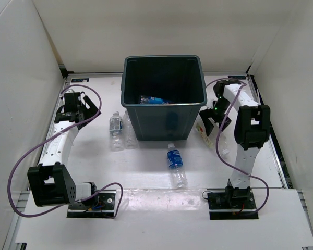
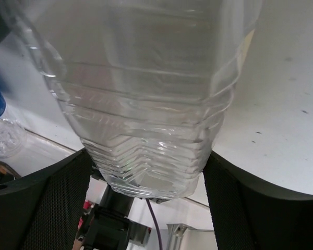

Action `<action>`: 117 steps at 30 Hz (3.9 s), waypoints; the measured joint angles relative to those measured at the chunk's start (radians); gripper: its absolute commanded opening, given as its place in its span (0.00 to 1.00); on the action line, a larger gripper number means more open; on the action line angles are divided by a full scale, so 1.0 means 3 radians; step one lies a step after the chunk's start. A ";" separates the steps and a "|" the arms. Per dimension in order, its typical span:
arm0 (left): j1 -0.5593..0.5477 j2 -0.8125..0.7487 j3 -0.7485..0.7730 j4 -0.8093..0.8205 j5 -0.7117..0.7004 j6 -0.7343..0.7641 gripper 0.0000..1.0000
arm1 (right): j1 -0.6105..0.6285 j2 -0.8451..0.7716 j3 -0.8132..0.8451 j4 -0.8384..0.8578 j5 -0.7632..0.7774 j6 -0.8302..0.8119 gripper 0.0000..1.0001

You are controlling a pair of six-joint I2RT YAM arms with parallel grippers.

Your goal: Put the plastic bottles in the bin

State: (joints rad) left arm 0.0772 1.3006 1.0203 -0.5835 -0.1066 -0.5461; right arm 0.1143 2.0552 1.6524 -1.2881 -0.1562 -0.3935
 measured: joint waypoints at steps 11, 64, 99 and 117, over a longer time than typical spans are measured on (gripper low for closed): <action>0.0001 0.0010 0.0008 0.0000 0.0013 0.0000 1.00 | -0.0528 -0.0088 0.0727 0.0053 -0.0094 0.0132 0.14; 0.0577 0.0098 0.0542 -0.0169 0.0613 0.0100 1.00 | 0.0322 -0.1962 0.1321 0.2162 -0.1306 0.1197 0.90; -0.0498 0.1296 0.0682 -0.0491 0.1082 0.0472 1.00 | 0.0340 -0.2192 0.0827 0.1977 -0.1367 0.1517 0.90; -0.0498 0.1815 0.0856 -0.0670 0.1118 0.0476 0.68 | -0.0251 -0.2373 0.0504 0.2045 -0.1232 0.2285 0.90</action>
State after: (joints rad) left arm -0.0723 1.8450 1.2770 -0.7845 0.2287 -0.4034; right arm 0.0391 1.3434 1.8034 -0.6746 -0.5259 0.2920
